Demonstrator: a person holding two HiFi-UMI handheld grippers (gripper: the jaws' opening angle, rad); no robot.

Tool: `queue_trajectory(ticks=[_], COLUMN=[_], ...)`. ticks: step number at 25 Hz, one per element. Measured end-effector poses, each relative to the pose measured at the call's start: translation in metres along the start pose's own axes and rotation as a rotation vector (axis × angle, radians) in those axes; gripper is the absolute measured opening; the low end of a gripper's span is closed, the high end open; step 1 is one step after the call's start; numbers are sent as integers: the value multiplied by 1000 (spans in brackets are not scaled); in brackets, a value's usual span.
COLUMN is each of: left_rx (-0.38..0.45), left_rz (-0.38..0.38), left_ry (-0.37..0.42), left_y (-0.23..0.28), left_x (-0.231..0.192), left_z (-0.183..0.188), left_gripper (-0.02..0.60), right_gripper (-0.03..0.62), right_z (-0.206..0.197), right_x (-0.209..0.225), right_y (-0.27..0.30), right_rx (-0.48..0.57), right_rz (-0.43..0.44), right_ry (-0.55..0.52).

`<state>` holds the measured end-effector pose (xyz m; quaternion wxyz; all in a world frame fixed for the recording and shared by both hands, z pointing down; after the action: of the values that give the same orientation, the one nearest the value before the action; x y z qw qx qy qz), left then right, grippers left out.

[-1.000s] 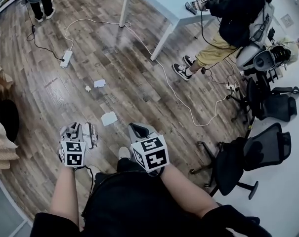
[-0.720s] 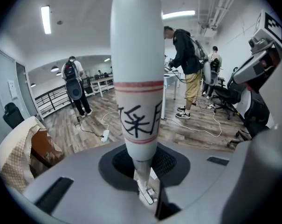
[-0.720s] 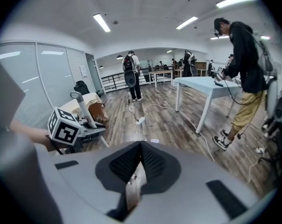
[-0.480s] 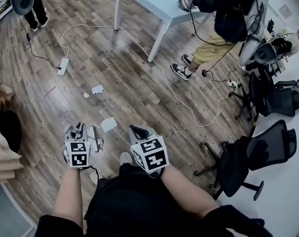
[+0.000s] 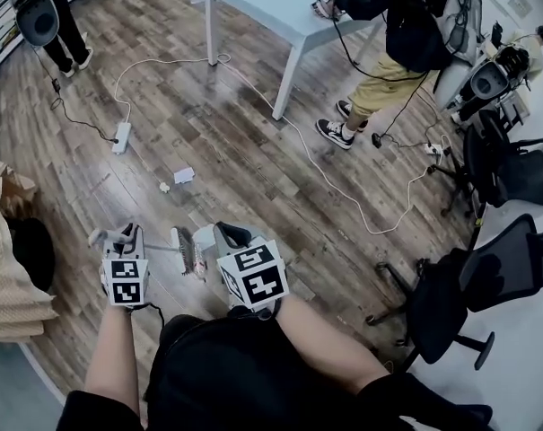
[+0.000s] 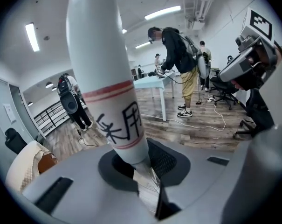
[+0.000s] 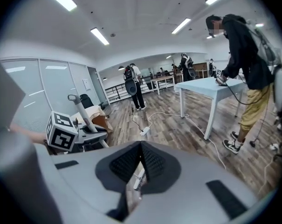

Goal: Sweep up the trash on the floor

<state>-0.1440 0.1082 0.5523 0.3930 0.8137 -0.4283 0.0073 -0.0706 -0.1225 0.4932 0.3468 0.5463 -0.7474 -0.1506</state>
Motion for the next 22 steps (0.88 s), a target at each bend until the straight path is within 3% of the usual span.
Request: queue_trajectory(ticks=[6,12,17,22], left_rx=[65,144,177,204], left_rz=[-20,-61,-144,-288], left_ry=[136,245,298,374], left_y=[7,44,95,141], left_x=[-29,-86,-148,-200], left_z=[29,45,36,24], left_gripper=[48,48,48,48], right_gripper=[14,14,14,14], right_z=[15,41,66,76], right_x=[2,-11,-31,-54], right_y=[26,73,125,156], right_rx=[5,13,11,21], right_rz=[-1,-70,-198,-344], right_ry=[50,86,169,267])
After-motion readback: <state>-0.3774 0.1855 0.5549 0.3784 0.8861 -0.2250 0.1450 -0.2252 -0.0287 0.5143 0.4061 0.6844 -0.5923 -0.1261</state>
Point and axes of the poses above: the fingertips, and each gripper's own axes: y forward along the fingers, x to its right, z out of its top, the point moved 6 cm from there along -y, backward along the fingers, and after that the axes turned 9 degrees about y, right-handed, at the moved point
